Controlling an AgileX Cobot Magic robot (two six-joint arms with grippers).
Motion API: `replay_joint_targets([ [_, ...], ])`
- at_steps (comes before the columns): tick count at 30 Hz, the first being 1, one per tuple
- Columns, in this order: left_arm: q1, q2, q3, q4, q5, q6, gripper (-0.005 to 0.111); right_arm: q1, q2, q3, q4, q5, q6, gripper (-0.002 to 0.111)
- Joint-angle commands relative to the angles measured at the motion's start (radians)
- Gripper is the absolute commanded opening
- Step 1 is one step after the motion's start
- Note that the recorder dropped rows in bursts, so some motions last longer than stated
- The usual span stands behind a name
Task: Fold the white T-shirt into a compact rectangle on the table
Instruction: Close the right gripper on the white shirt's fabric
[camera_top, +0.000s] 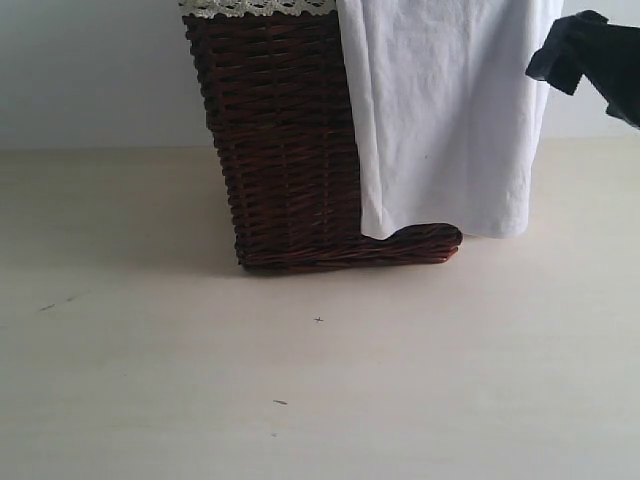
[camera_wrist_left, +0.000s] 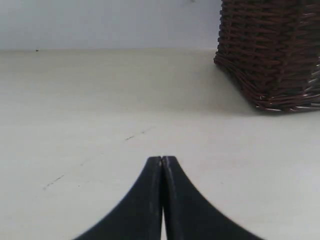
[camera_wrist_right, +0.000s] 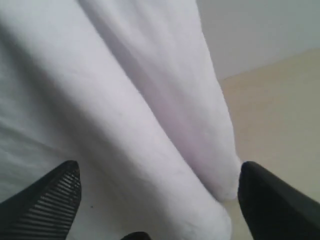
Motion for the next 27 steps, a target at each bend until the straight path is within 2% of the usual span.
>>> replay_joint_targets([
  [1, -0.006, -0.005, 0.000, -0.009, -0.011, -0.006, 0.000, 0.002, -0.053, -0.005, -0.048, 0.008, -0.291, 0.081],
  [7, -0.006, -0.005, 0.000, -0.009, -0.011, -0.006, 0.000, 0.002, -0.124, -0.006, -0.067, 0.036, -0.762, 0.081],
  [14, -0.006, -0.005, 0.000, -0.009, -0.011, -0.006, 0.000, 0.002, -0.144, -0.006, -0.069, 0.105, -1.016, 0.081],
  [16, -0.006, -0.005, 0.000, -0.009, -0.011, -0.006, 0.000, 0.002, -0.144, -0.006, -0.066, 0.176, -1.175, 0.081],
  [19, -0.006, -0.005, 0.000, -0.009, -0.011, -0.006, 0.000, 0.002, -0.145, -0.006, -0.068, 0.283, -1.300, 0.081],
  [21, -0.006, -0.005, 0.000, -0.009, -0.011, -0.006, 0.000, 0.002, -0.145, -0.006, -0.115, 0.312, -1.270, 0.081],
  [23, -0.006, -0.005, 0.000, -0.009, -0.011, -0.006, 0.000, 0.002, -0.138, -0.006, -0.217, 0.334, -1.144, 0.081],
  [26, -0.006, -0.005, 0.000, -0.009, -0.011, -0.006, 0.000, 0.002, -0.121, -0.004, -0.451, 0.332, -0.796, 0.081],
  [27, -0.006, -0.005, 0.000, -0.009, -0.011, -0.006, 0.000, 0.002, -0.115, -0.004, -0.558, 0.327, -0.617, 0.081],
])
